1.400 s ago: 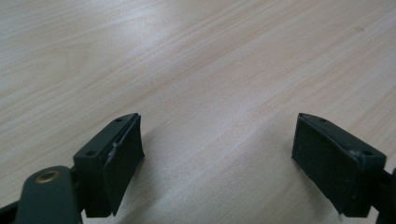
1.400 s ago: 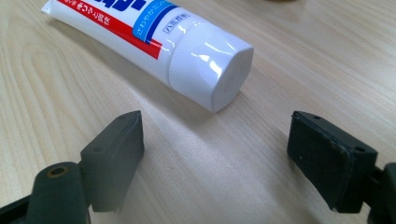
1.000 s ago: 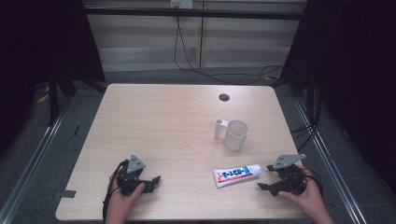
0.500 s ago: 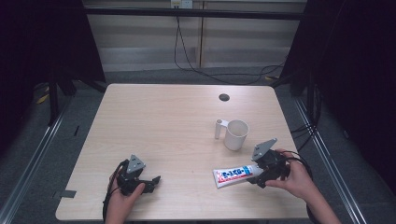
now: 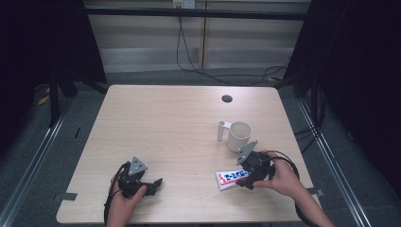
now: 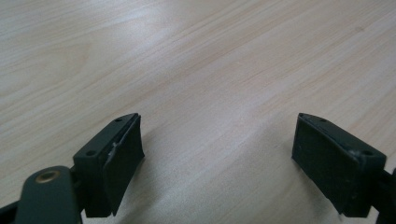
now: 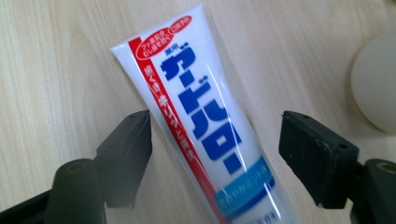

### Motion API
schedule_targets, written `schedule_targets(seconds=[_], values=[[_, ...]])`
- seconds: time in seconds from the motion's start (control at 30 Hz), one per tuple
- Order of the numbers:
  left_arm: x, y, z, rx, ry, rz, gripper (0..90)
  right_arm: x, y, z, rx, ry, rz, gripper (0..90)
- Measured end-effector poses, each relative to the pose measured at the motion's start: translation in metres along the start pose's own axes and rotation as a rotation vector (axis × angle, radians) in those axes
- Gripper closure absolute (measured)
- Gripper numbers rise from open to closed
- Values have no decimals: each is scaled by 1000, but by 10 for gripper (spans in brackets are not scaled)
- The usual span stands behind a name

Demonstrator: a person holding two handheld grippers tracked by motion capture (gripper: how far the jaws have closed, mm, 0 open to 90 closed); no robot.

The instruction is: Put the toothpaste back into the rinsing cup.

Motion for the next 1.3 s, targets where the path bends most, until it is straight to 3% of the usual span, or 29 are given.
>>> schedule_targets(seconds=[0.17,0.33,1.07,1.13,1.2,1.3], values=[[0,0,0,0,-2,2,161,-7,-7,3,-6,30,12,307],[0,0,0,1,-3,2,160,-9,-12,5,-43,14,32,330],[0,0,0,2,-2,2,160,-14,-18,10,-2,60,68,337],[0,0,0,3,-2,2,160,-13,-18,10,-2,56,60,355],[0,0,0,7,1,2,160,-12,-19,10,34,77,65,429],[0,0,0,3,-2,1,160,-13,-19,9,32,73,63,471]])
Point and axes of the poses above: each handheld gripper's, and its own axes: y roughly backward along the jaws, x roughly out of its underside, z roughly to its left, the point moved 3 cm from there along -y, roughly forward along the jaws, and after that the axes turned 15 degrees about -y, right-handed, at the moved point
